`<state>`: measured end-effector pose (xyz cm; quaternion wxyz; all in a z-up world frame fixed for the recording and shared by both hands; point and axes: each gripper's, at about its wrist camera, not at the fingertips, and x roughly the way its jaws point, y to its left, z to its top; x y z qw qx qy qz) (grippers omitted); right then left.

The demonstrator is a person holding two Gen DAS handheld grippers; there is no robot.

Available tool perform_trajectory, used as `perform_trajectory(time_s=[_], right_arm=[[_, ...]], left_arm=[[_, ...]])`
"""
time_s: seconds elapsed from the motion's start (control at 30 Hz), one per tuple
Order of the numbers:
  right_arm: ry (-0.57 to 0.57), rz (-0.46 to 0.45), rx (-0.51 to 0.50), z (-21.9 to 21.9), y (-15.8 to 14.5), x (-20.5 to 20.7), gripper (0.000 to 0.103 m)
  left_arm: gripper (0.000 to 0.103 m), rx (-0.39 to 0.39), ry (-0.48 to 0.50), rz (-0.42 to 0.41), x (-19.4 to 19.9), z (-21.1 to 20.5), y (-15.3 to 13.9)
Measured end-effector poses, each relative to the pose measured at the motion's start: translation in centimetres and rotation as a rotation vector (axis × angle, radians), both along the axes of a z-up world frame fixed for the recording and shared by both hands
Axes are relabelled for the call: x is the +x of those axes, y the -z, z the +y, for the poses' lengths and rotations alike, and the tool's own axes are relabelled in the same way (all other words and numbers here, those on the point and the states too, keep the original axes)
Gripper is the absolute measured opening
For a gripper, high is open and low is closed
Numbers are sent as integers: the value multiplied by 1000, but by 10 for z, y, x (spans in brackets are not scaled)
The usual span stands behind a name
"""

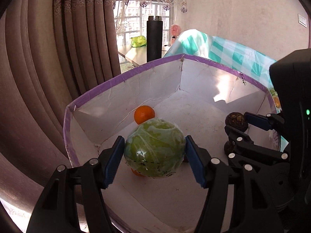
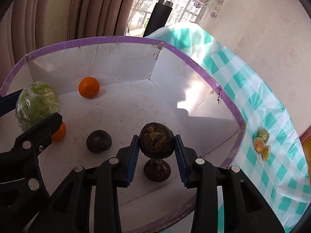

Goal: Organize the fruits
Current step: 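Open both tools to drop the cabbage and brown fruit into the box, then move both tools back over the remaining fruits on the cloth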

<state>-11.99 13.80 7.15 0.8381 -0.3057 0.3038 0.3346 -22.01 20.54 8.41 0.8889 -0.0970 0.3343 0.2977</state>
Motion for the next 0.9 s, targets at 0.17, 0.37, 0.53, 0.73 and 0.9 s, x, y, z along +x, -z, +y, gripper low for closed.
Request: perform_trajectory(time_s=[0.17,0.37,0.53,0.73,0.9], right_arm=[[-1,7,9,-1,1,1,51],[-9,10,4,0,1,1,56],[-21,19,5,0,1,1,60],[-29,2,46,-4,-2,-2,63],[-11,-64,165,-28,-18,-1,86]], left_arm=[[65,24,-15,14,0,1,1],[68,66,-31,28,2,-1,1],[99,174,-126,32,-5,1,-3],[99,178,-111,33,-6,2,-4],[101,215,-148,-7,-11,-5,-16]])
